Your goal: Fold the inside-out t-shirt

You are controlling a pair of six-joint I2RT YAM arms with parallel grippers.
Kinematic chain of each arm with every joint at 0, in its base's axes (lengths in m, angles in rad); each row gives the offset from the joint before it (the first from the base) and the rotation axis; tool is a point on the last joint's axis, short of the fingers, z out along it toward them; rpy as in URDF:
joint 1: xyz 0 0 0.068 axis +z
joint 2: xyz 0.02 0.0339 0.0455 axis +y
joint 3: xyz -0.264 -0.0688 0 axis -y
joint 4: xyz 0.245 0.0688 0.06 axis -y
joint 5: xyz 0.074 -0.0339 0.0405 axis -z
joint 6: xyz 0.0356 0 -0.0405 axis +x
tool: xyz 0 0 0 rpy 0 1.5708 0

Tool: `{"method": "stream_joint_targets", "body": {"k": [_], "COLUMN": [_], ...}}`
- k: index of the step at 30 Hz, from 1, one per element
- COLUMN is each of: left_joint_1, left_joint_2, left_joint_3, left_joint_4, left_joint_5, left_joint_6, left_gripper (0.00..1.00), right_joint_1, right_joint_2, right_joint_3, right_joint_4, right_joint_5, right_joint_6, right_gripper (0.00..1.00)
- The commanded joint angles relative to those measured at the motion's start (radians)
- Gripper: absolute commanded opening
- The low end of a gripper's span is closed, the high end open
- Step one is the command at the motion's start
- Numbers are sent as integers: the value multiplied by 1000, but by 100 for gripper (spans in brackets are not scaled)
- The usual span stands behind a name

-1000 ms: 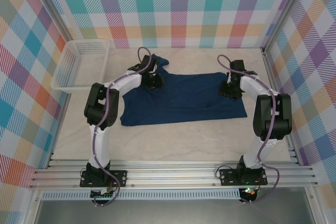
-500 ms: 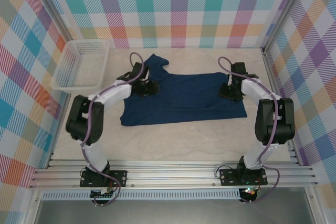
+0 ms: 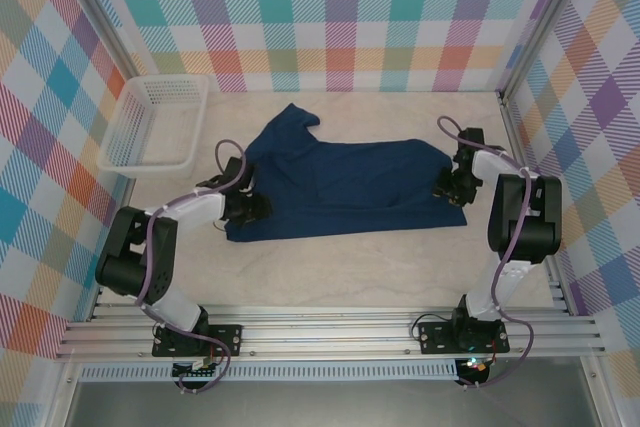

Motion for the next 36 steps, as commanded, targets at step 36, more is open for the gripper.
{"method": "stream_joint_targets", "body": {"k": [36], "left_joint_1": [7], "left_joint_2": [-66], "left_joint_3": [-85], "left_joint_4": [1], "left_joint_5": [34], "left_joint_6": [-12], "left_gripper": [47], "right_joint_1": [53], "right_joint_2": [137], "right_joint_3": [184], "right_joint_4": [-39], "right_joint_5": [163], "right_joint_6": [-68], "right_gripper": [23]}}
